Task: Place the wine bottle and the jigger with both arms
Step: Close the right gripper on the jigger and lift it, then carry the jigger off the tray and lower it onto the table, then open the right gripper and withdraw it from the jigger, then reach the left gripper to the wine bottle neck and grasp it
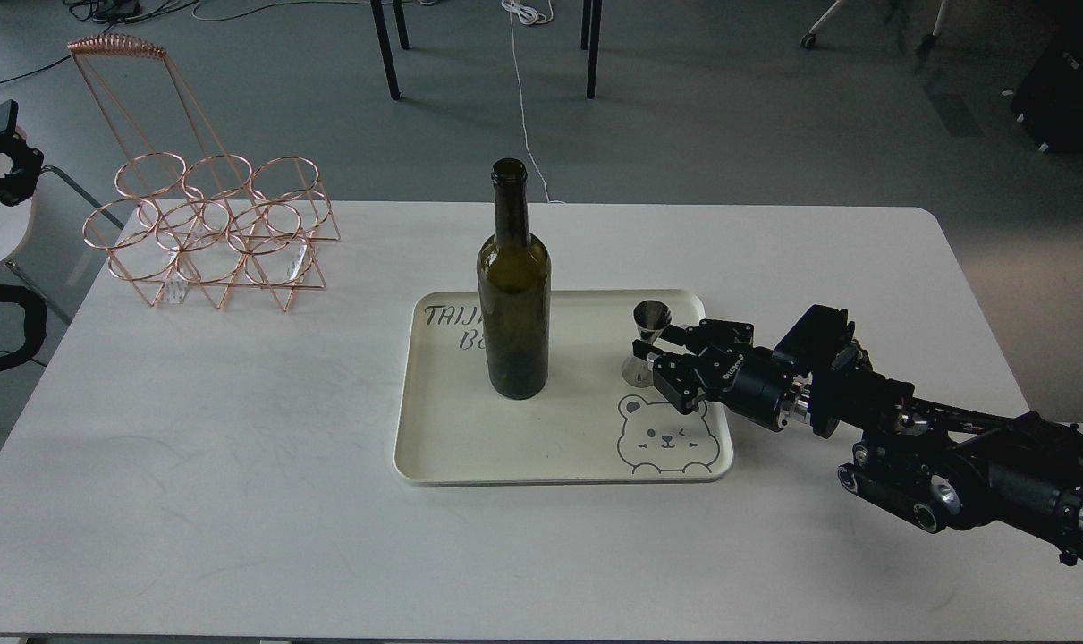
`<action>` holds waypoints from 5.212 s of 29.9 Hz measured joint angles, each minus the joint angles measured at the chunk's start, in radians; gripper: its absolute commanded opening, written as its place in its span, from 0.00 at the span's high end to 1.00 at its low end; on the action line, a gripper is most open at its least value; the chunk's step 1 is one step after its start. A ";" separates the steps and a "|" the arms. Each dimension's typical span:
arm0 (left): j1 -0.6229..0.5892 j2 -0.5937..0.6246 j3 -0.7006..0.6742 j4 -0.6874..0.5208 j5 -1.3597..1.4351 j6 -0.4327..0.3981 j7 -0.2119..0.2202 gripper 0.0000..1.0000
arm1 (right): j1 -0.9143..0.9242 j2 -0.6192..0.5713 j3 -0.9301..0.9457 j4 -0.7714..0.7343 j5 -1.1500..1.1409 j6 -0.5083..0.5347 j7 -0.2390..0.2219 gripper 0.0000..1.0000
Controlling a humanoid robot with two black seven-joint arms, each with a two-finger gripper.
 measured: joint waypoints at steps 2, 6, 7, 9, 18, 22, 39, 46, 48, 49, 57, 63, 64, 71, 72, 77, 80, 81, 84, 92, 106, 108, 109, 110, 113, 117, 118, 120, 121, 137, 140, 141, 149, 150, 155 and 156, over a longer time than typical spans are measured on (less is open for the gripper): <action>-0.002 0.000 0.002 0.000 0.000 0.000 0.000 0.02 | 0.002 0.009 0.000 -0.009 0.000 0.000 0.000 0.66; -0.003 0.001 0.003 0.000 0.000 0.000 0.000 0.02 | 0.002 0.020 0.000 -0.015 0.000 0.000 0.000 0.76; -0.003 0.002 0.003 0.000 0.000 0.000 0.000 0.02 | 0.002 0.021 0.000 -0.016 0.000 0.000 0.000 0.79; -0.003 0.002 0.003 0.000 0.000 0.000 0.000 0.02 | 0.002 0.025 0.000 -0.018 0.000 0.000 0.000 0.84; -0.003 0.017 0.005 0.000 0.000 0.000 0.000 0.02 | 0.005 0.034 0.000 -0.029 0.002 0.000 0.000 0.99; -0.002 0.023 0.005 0.000 0.001 0.000 0.000 0.02 | 0.017 0.031 0.006 -0.025 0.007 0.000 0.000 0.99; -0.002 0.038 0.006 -0.002 0.002 0.000 0.000 0.02 | -0.104 -0.269 0.280 -0.014 0.022 0.000 0.000 0.99; -0.002 0.032 0.004 -0.002 0.002 0.000 0.000 0.02 | -0.197 -0.376 0.294 -0.013 0.145 0.000 0.000 0.98; -0.002 0.031 0.004 -0.003 0.002 0.000 0.000 0.02 | -0.216 -0.386 0.292 -0.014 0.179 0.000 0.000 0.98; -0.003 0.031 0.004 -0.002 0.002 0.000 0.000 0.02 | -0.227 -0.389 0.292 -0.015 0.188 0.000 0.000 0.98; -0.003 0.036 0.006 -0.002 0.002 0.000 0.000 0.02 | -0.276 -0.392 0.292 -0.016 0.200 0.000 0.000 0.97; -0.005 0.034 0.008 -0.003 0.002 0.000 0.000 0.02 | -0.275 -0.376 0.288 0.001 0.200 0.000 0.000 0.95; -0.005 0.034 0.008 -0.003 0.002 0.000 0.000 0.02 | -0.274 -0.375 0.287 0.006 0.200 0.000 0.000 0.93; -0.005 0.032 0.008 -0.002 0.002 0.000 0.000 0.02 | -0.275 -0.373 0.284 0.027 0.198 0.000 0.000 0.87; -0.004 0.032 0.008 -0.002 0.002 0.000 0.000 0.02 | -0.275 -0.373 0.284 0.027 0.198 0.000 0.000 0.84; -0.003 0.033 0.009 -0.002 0.002 0.000 0.000 0.02 | -0.269 -0.370 0.284 0.028 0.198 0.000 0.000 0.75; -0.003 0.035 0.009 -0.002 0.002 0.000 0.000 0.02 | -0.268 -0.368 0.284 0.028 0.197 0.000 0.000 0.74; -0.003 0.035 0.009 -0.002 0.002 0.000 0.000 0.02 | -0.268 -0.368 0.284 0.029 0.197 0.000 0.000 0.74; -0.003 0.035 0.009 -0.002 0.002 0.000 0.000 0.02 | -0.268 -0.368 0.284 0.030 0.197 0.000 0.000 0.73; -0.005 0.035 0.008 -0.003 0.002 0.000 0.000 0.02 | -0.274 -0.368 0.284 0.033 0.197 0.000 0.000 0.62; -0.008 0.050 0.007 -0.009 0.002 0.000 0.000 0.02 | -0.280 -0.447 0.286 0.189 0.199 0.000 0.000 0.06; -0.010 0.057 0.006 -0.011 0.002 0.000 0.000 0.02 | -0.284 -0.479 0.286 0.221 0.200 0.000 0.000 0.06; -0.011 0.059 0.006 -0.012 0.002 0.000 0.000 0.02 | -0.286 -0.492 0.286 0.232 0.200 0.000 0.000 0.06; -0.012 0.060 0.006 -0.012 0.002 0.000 0.000 0.02 | -0.288 -0.506 0.286 0.242 0.200 0.000 0.000 0.06; -0.013 0.064 0.006 -0.012 0.002 0.000 0.000 0.02 | -0.292 -0.550 0.286 0.271 0.200 0.000 0.000 0.06; -0.014 0.082 0.004 -0.015 0.002 0.000 0.000 0.02 | -0.289 -0.623 0.295 0.333 0.206 0.000 0.000 0.06; -0.014 0.086 0.004 -0.017 0.002 0.000 0.000 0.02 | -0.282 -0.637 0.298 0.348 0.213 0.000 0.000 0.06; -0.020 0.093 0.007 -0.030 0.005 0.000 0.004 0.02 | -0.256 -0.664 0.301 0.378 0.246 0.000 0.000 0.06; -0.022 0.096 0.012 -0.044 0.010 0.000 0.014 0.02 | -0.234 -0.675 0.301 0.391 0.271 0.000 0.000 0.06; -0.031 0.398 0.102 -0.458 0.435 0.000 0.102 0.02 | 0.156 -0.543 0.308 0.237 0.865 0.212 0.000 0.04; -0.040 0.488 0.103 -0.637 0.510 0.000 0.108 0.02 | 0.164 -0.487 0.323 0.151 0.973 0.291 0.000 0.04; -0.042 0.516 0.103 -0.701 0.538 0.000 0.112 0.02 | 0.165 -0.469 0.335 0.118 1.001 0.318 0.000 0.03; -0.091 0.573 0.101 -1.096 0.965 0.061 0.173 0.02 | 0.157 -0.396 0.463 -0.118 1.277 0.651 0.000 0.03; -0.098 0.570 0.101 -1.127 1.030 0.076 0.182 0.02 | 0.156 -0.395 0.468 -0.143 1.322 0.689 0.000 0.03; -0.130 0.515 0.099 -1.229 1.437 0.106 0.202 0.02 | 0.140 -0.387 0.473 -0.269 1.552 0.880 0.000 0.03; -0.131 0.503 0.098 -1.237 1.515 0.111 0.202 0.02 | 0.135 -0.384 0.473 -0.286 1.579 0.906 0.000 0.03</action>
